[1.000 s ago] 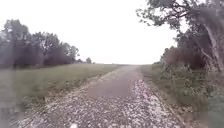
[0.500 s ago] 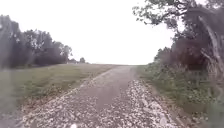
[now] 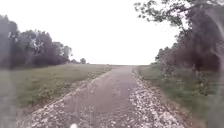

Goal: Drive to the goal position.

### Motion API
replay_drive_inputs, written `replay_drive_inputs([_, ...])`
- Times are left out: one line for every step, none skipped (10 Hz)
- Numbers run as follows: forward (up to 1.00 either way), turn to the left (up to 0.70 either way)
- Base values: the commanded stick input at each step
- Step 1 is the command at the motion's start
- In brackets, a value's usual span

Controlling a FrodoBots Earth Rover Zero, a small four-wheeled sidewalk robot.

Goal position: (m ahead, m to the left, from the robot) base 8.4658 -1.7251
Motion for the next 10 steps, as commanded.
replay_drive_inputs([0.70,0.00])
replay_drive_inputs([0.70,0.00])
replay_drive_inputs([0.70,0.00])
replay_drive_inputs([0.70,0.00])
replay_drive_inputs([0.70,0.00])
replay_drive_inputs([0.70,0.00])
replay_drive_inputs([0.70,0.00])
replay_drive_inputs([0.70,0.00])
replay_drive_inputs([0.70,0.00])
replay_drive_inputs([0.70,0.00])
